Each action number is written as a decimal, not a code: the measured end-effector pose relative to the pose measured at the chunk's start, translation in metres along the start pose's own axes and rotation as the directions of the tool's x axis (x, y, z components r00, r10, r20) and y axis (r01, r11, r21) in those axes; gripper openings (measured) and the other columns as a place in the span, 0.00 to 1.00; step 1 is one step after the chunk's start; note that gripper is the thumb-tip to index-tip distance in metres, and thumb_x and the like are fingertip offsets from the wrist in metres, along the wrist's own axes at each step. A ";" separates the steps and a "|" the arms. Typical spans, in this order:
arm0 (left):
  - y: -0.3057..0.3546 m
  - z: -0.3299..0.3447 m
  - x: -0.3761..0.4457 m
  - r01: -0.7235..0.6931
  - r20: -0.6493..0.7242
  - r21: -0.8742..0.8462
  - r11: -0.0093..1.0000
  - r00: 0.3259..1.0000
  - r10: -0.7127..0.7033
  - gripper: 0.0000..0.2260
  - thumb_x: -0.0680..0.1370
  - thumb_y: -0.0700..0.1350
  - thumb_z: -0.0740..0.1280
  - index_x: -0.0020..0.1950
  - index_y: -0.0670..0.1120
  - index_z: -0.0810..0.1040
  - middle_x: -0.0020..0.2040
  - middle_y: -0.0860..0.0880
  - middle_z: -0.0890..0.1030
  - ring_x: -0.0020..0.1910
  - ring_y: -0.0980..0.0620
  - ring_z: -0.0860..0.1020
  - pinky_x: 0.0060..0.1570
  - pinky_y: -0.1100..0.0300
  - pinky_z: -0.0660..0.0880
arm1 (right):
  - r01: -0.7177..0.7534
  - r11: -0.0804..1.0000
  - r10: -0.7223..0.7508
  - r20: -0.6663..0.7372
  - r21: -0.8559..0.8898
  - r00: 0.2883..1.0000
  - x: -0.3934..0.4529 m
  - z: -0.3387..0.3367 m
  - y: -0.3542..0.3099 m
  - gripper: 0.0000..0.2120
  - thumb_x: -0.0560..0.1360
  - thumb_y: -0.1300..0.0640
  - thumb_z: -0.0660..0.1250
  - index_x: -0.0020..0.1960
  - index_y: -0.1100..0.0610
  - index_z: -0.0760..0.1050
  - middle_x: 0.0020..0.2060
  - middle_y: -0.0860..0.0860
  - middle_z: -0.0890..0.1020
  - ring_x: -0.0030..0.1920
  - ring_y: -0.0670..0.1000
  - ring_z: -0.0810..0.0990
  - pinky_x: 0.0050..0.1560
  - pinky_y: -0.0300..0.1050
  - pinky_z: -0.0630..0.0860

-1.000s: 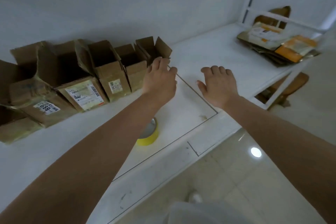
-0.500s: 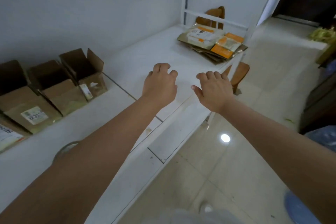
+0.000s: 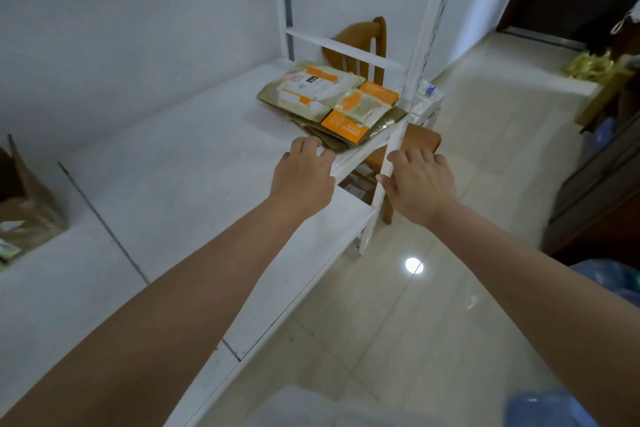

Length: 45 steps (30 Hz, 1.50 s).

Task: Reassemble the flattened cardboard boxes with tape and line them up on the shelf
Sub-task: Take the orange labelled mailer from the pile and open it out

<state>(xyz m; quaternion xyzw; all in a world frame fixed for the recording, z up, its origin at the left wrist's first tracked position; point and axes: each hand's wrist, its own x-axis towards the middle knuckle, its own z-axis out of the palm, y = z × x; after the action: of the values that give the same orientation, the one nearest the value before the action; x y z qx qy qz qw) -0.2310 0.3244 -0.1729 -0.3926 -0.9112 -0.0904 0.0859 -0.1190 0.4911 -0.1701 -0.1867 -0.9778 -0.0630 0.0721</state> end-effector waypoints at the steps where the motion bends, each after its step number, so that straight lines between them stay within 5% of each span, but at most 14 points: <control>1: 0.001 0.002 0.008 -0.004 0.002 0.012 1.000 1.000 0.004 0.18 0.80 0.50 0.63 0.70 0.47 0.71 0.71 0.44 0.66 0.71 0.45 0.62 0.61 0.52 0.69 | -0.004 1.000 0.004 0.000 0.002 1.000 0.008 0.005 0.004 0.21 0.81 0.44 0.54 0.66 0.57 0.70 0.59 0.57 0.77 0.59 0.59 0.74 0.58 0.52 0.67; 20: -0.056 0.039 0.158 -0.056 0.072 0.031 0.998 0.996 0.054 0.18 0.80 0.51 0.64 0.67 0.45 0.72 0.70 0.44 0.67 0.70 0.44 0.62 0.56 0.49 0.73 | -0.265 0.946 0.251 0.096 0.187 0.963 0.164 0.077 0.026 0.21 0.82 0.43 0.53 0.64 0.57 0.72 0.61 0.59 0.75 0.64 0.61 0.71 0.61 0.54 0.66; 29: -0.085 0.066 0.190 -0.007 0.114 0.038 0.999 0.993 0.002 0.24 0.79 0.53 0.65 0.74 0.47 0.66 0.71 0.43 0.67 0.71 0.45 0.63 0.63 0.50 0.72 | -0.397 0.847 0.352 0.188 0.352 0.917 0.208 0.098 0.037 0.28 0.81 0.39 0.52 0.62 0.62 0.74 0.62 0.61 0.74 0.64 0.62 0.70 0.61 0.56 0.69; 37: -0.095 0.081 0.195 -0.002 0.185 0.085 0.996 0.983 -0.014 0.25 0.80 0.55 0.64 0.74 0.48 0.65 0.75 0.42 0.62 0.79 0.42 0.48 0.72 0.45 0.60 | -0.484 0.499 0.396 0.308 0.718 0.865 0.232 0.100 0.033 0.30 0.73 0.35 0.66 0.60 0.60 0.74 0.54 0.57 0.80 0.54 0.57 0.80 0.55 0.57 0.79; 45: -0.105 0.075 0.189 0.009 0.155 0.037 0.999 0.988 -0.015 0.24 0.80 0.52 0.64 0.74 0.48 0.65 0.75 0.42 0.63 0.79 0.42 0.48 0.72 0.44 0.59 | -0.436 -0.006 0.398 0.402 0.900 0.824 0.236 0.095 0.013 0.18 0.79 0.52 0.65 0.64 0.58 0.64 0.56 0.55 0.78 0.54 0.55 0.81 0.49 0.53 0.82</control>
<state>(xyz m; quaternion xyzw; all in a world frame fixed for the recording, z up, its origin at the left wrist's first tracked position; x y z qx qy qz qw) -0.4423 0.4035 -0.2131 -0.3914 -0.9189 -0.0435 0.0214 -0.3428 0.6011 -0.2233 -0.3753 -0.6756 0.6099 0.1755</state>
